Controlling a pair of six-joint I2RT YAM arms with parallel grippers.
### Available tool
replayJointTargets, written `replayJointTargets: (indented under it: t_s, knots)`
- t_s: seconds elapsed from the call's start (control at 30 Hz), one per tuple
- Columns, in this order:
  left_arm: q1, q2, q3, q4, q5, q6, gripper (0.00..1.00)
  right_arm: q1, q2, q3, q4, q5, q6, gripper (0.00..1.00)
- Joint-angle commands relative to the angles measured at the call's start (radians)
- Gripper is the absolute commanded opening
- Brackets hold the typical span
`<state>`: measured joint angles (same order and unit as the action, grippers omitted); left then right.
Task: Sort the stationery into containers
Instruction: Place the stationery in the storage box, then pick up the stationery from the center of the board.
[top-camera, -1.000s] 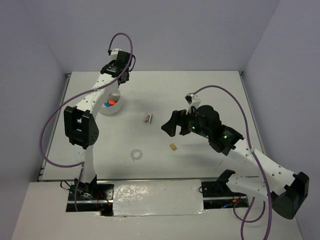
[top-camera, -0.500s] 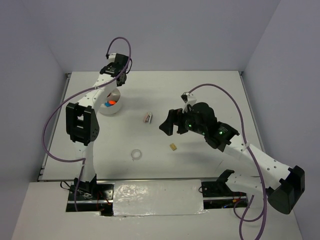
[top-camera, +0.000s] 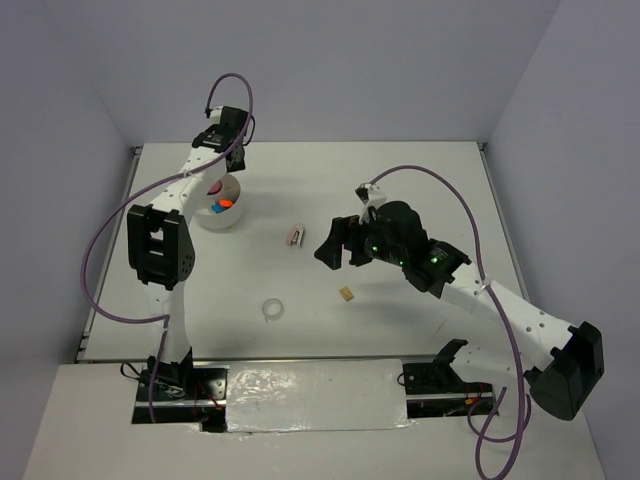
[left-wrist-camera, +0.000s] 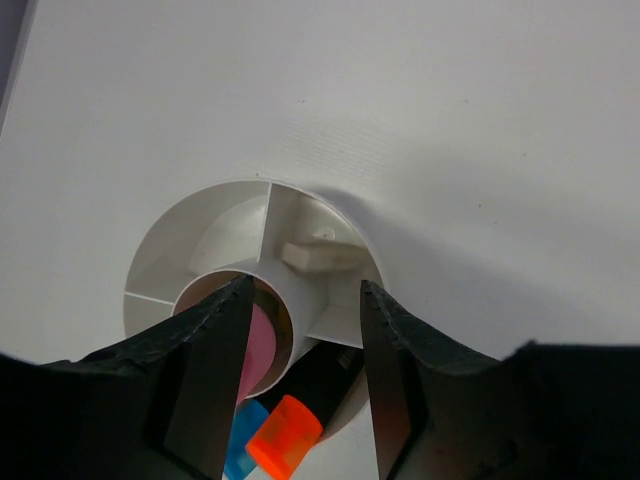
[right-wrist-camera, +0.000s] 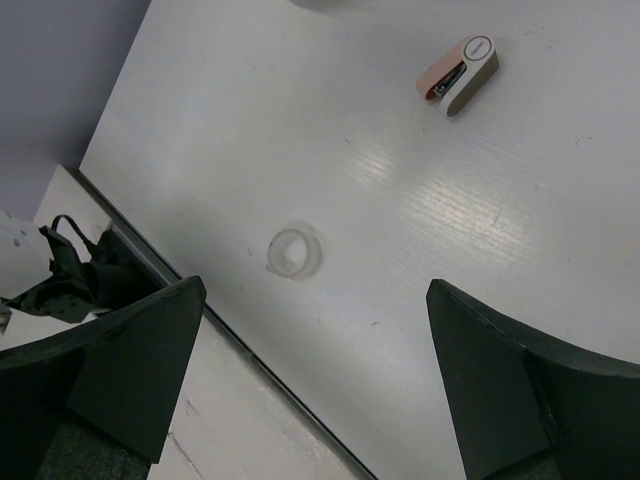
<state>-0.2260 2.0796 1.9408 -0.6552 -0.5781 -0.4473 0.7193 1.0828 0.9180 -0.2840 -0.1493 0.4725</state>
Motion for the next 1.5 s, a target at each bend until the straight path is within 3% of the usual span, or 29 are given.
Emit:
replayJointTargets:
  t_s: [0.0,0.27,0.43,0.53,0.6,0.67,0.97,1.07,1.17,1.2,1.37,1.47]
  knots:
    - [0.001,-0.053,-0.028,0.028,-0.002,-0.007,0.6,0.0,0.017,0.036,0.034,-0.004,-0.025,1.0]
    - [0.001,-0.09,-0.011,0.006,0.043,-0.011,0.65,0.002,0.066,0.054,0.03,0.002,-0.047,1.0]
    - [-0.01,-0.162,0.076,-0.046,0.243,-0.002,0.73,-0.003,0.244,0.099,-0.089,0.129,-0.158,0.98]
    - [-0.013,-0.229,0.092,-0.081,0.329,0.001,0.77,-0.003,0.368,0.14,-0.185,0.223,-0.179,0.91]
    - [-0.013,-0.309,0.042,-0.092,0.403,-0.002,0.8,-0.003,0.425,0.153,-0.222,0.257,-0.163,0.79]
    - [-0.013,-0.374,-0.011,-0.081,0.454,-0.002,0.82,-0.003,0.446,0.144,-0.234,0.257,-0.15,0.74]
    - [-0.013,-0.664,-0.311,-0.098,0.658,0.018,0.85,0.029,0.402,-0.028,-0.161,0.198,-0.115,0.66]
    - [-0.013,-0.699,-0.373,-0.106,0.679,0.024,0.85,0.038,0.422,-0.045,-0.161,0.2,-0.127,0.59]
    - [-0.013,-0.722,-0.41,-0.104,0.699,0.016,0.85,0.046,0.442,-0.064,-0.144,0.203,-0.132,0.57]
    - [-0.013,-0.725,-0.414,-0.107,0.701,0.012,0.92,0.049,0.445,-0.07,-0.139,0.203,-0.133,0.57]
    - [-0.013,-0.733,-0.427,-0.113,0.721,0.005,0.93,0.074,0.483,-0.065,-0.113,0.214,-0.159,0.56]
    - [-0.013,-0.736,-0.436,-0.112,0.735,-0.001,0.93,0.077,0.531,-0.045,-0.109,0.234,-0.173,0.5]
